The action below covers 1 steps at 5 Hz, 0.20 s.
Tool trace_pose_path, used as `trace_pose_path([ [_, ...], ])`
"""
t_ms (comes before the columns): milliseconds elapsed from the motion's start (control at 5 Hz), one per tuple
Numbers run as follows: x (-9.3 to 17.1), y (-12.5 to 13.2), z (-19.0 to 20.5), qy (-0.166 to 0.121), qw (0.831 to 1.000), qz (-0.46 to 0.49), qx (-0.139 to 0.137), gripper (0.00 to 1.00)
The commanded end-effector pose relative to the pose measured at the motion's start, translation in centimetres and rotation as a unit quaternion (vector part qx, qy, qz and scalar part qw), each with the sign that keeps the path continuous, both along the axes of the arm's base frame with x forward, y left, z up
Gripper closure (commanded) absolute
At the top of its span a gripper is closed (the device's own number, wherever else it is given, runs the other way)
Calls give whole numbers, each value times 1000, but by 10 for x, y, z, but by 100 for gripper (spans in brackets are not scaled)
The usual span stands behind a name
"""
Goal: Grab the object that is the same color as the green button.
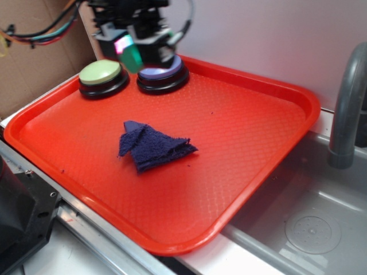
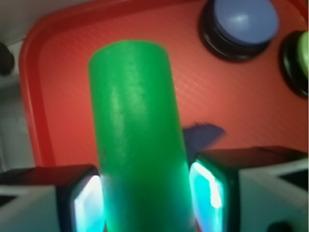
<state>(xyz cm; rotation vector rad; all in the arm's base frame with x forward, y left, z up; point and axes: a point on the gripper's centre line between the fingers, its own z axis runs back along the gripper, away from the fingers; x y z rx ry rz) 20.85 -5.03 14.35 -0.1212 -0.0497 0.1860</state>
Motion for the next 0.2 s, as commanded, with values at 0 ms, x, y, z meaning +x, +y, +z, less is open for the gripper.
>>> trace_pose_path([
  [0, 3, 23, 4, 13, 1000, -15, 9, 0],
])
